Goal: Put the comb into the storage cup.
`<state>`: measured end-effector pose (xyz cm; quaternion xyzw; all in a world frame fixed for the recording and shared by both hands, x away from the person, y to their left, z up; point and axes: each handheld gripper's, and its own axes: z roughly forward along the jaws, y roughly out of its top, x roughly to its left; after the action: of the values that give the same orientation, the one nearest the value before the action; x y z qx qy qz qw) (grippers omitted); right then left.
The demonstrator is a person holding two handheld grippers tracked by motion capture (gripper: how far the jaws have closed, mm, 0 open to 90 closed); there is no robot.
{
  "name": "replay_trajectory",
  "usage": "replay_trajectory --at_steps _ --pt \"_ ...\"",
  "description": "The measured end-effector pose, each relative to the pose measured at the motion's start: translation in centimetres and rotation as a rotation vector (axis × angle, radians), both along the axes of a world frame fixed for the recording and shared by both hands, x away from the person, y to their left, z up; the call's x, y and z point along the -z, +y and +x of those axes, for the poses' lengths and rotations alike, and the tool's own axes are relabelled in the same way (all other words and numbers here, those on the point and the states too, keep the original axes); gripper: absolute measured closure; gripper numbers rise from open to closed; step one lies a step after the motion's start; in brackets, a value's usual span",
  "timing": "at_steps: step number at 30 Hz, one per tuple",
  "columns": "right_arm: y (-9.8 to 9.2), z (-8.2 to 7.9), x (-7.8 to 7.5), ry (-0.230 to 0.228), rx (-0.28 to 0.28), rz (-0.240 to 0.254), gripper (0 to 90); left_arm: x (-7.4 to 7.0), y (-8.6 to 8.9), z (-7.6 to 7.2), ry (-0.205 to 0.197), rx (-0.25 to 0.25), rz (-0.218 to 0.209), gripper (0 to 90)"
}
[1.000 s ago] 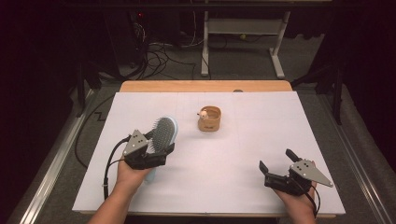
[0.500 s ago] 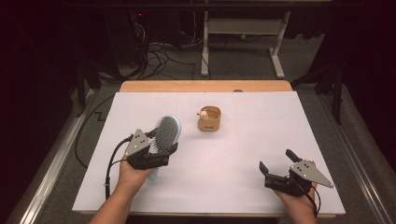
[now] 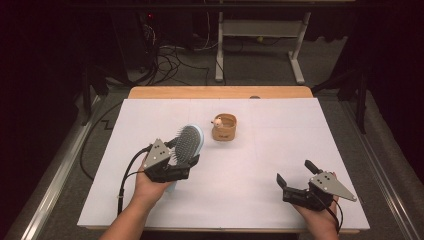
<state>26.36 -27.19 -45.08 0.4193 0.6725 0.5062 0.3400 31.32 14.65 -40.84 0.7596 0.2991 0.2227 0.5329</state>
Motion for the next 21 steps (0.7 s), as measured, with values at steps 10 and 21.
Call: replay_trajectory --at_steps 10,21 --pt "0.1 0.0 0.0 0.002 -0.003 0.003 0.2 -0.7 -1.6 0.3 -0.026 0.018 0.017 20.0" --pt "0.0 0.1 -0.1 -0.008 -0.001 -0.006 0.2 -1.8 -3.9 0.2 -0.062 0.064 0.006 20.0"
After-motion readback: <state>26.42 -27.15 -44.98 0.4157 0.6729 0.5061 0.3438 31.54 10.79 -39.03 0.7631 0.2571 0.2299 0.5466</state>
